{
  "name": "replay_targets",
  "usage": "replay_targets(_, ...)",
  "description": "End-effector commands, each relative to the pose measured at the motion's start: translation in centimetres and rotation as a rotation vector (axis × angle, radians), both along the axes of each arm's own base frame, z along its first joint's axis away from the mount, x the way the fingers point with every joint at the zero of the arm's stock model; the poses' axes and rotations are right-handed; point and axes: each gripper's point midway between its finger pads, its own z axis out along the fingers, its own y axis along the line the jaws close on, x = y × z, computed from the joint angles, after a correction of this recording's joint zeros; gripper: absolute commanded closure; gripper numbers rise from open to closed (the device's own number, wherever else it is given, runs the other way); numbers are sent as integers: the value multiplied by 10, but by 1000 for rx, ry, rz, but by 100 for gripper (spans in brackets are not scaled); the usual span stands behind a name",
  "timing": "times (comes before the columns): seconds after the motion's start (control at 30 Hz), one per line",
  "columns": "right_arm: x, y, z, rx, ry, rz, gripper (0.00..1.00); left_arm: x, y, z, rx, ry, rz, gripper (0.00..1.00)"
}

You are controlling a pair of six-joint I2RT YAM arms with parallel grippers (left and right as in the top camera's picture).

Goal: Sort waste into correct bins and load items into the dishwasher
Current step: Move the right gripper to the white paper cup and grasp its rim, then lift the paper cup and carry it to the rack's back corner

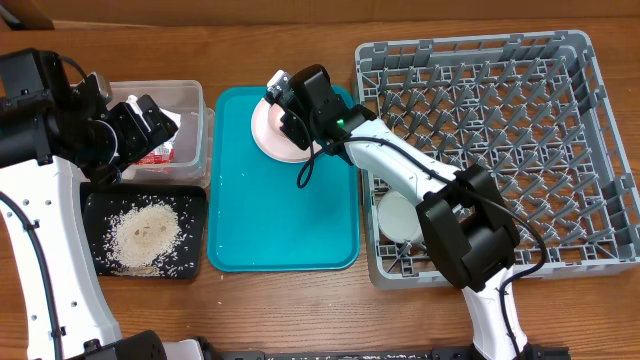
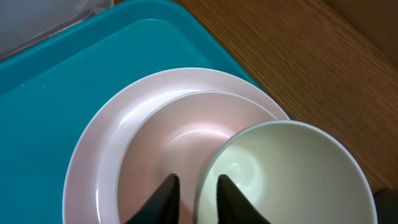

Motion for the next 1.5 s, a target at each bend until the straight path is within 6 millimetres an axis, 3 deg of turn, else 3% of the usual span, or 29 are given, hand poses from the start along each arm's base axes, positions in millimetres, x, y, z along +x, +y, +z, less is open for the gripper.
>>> replay_targets(0.0, 4, 2, 15, 19, -25, -4, 90, -1, 0, 8, 21, -27, -19, 0)
replay_targets(0.03, 4, 2, 21, 24, -33, -3, 96, -1, 0, 8, 21, -27, -19, 0)
replay_targets(0.2, 3, 2, 61, 73, -83, -12, 96, -1, 0, 8, 21, -27, -19, 0)
replay_targets(0.4, -12, -9, 130, 175, -103, -68, 96, -1, 0, 8, 21, -27, -19, 0)
replay_targets(0.57, -40, -26, 191, 290, -73, -74, 96, -1, 0, 8, 21, -27, -19, 0)
replay_targets(0.7, -57, -51, 237, 447, -5, -69, 96, -1, 0, 8, 21, -27, -19, 0)
replay_targets(0.83, -62, -76, 262, 652, 149, -11, 96, -1, 0, 8, 21, -27, -19, 0)
replay_targets(1.03, -46, -130, 260, 873, 383, 61, 96, -1, 0, 8, 21, -27, -19, 0)
replay_targets(1.17, -32, -150, 245, 955, 468, 131, 96, -1, 0, 8, 21, -27, -19, 0)
replay_targets(1.27, -14, -157, 219, 966, 504, 98, 96, -1, 0, 8, 21, -27, -19, 0)
replay_targets(1.47, 11, -154, 154, 966, 607, 45, 96, -1, 0, 8, 21, -27, -19, 0)
